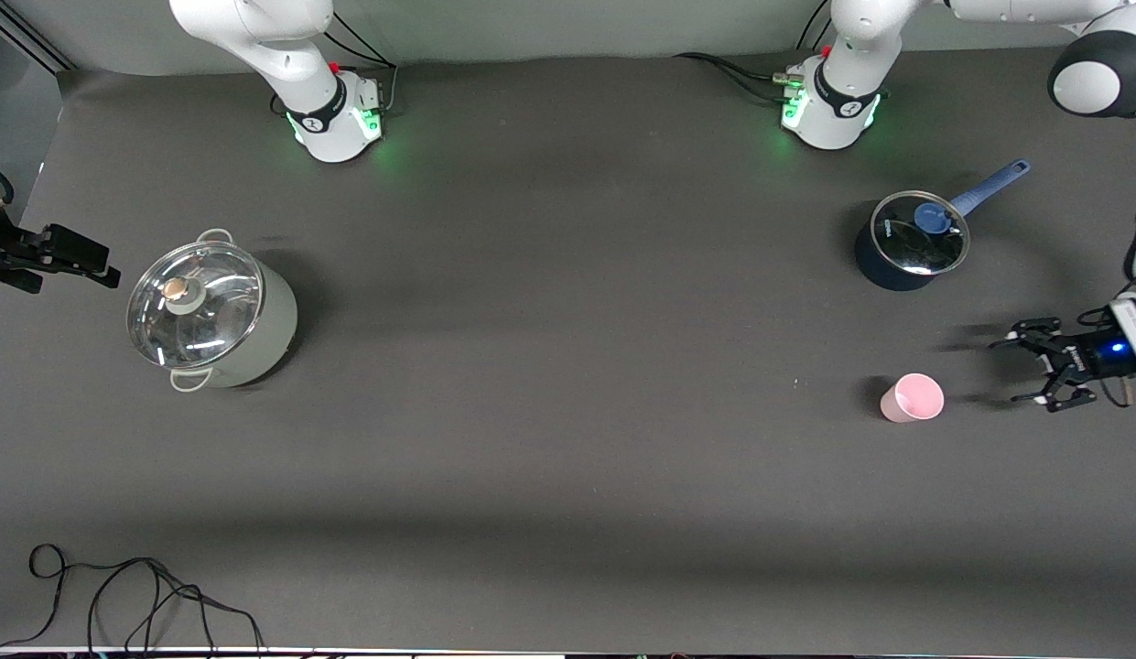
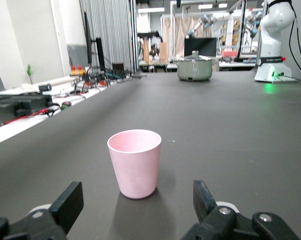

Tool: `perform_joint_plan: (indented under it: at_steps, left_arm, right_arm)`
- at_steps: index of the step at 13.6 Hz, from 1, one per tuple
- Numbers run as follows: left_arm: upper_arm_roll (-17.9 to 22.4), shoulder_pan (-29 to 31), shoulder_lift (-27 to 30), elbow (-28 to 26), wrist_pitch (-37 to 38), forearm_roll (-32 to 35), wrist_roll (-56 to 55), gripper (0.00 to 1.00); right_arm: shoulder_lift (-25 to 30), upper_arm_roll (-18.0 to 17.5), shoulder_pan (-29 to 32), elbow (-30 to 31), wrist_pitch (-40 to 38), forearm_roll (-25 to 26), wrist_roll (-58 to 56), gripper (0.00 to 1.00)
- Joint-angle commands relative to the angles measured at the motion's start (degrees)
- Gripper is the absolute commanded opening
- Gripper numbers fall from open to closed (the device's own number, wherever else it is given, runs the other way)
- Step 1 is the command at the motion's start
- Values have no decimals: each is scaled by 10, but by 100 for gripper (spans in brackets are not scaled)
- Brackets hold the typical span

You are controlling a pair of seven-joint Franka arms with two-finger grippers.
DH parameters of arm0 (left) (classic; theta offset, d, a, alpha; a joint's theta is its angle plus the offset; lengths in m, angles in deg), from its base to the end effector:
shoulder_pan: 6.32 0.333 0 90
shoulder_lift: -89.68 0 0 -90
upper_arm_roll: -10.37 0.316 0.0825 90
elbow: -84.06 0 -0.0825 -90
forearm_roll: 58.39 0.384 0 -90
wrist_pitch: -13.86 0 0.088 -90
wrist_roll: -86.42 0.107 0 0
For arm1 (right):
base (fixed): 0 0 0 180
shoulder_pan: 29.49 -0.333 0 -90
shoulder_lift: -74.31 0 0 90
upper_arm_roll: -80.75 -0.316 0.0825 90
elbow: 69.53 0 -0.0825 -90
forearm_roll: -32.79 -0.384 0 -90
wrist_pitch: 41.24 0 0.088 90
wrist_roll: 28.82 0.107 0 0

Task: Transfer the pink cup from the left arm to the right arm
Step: 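Move the left gripper down to the pink cup and close on it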

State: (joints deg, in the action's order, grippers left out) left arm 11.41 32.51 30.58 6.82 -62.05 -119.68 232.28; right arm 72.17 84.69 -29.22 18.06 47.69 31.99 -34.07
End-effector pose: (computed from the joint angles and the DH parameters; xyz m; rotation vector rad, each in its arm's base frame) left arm 0.5590 0.3209 0.1176 1.4187 -1.2897 1.2671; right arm 0.5630 -0.0391 0.6218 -3.1289 -0.0287 0.0202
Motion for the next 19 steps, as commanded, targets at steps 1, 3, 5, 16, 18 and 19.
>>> perform_joint_plan:
  at_steps: [1,3,5,16,18,19]
  left_arm:
    - [-22,4,-37,23,-11,-24,28,98]
    - [-42,4,-50,23,-33,-26,43,98]
    - [-63,4,-59,23,-53,-29,45,99]
    - [-119,-8,-70,12,-90,-30,70,99]
    - [-119,-9,-70,11,-91,-30,78,99]
    - [-119,-15,-70,9,-91,-30,78,99]
  right_arm:
    - [6,1,-4,-1,-3,4,-10,100]
    - [6,1,-4,-1,-3,4,-10,100]
    - [6,1,-4,-1,-3,4,-10,100]
    - [6,1,-4,-1,-3,9,-12,100]
    - [6,1,-4,-1,-3,9,-12,100]
    - [6,1,-4,-1,-3,9,-12,100]
